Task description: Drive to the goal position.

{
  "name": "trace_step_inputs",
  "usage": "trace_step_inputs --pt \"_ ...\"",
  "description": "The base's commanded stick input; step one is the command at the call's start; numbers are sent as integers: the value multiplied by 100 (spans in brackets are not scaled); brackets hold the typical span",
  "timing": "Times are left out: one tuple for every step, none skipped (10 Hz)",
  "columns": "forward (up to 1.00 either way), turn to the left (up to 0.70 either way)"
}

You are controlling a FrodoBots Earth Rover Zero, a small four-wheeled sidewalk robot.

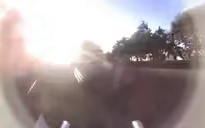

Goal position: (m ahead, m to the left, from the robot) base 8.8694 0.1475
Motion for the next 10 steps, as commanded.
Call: trace_step_inputs --pt "50 0" --pt "50 0" --pt "50 0" --pt "50 0" --pt "50 0" --pt "50 0" --pt "50 0" --pt "50 0" --pt "50 0" --pt "50 0"
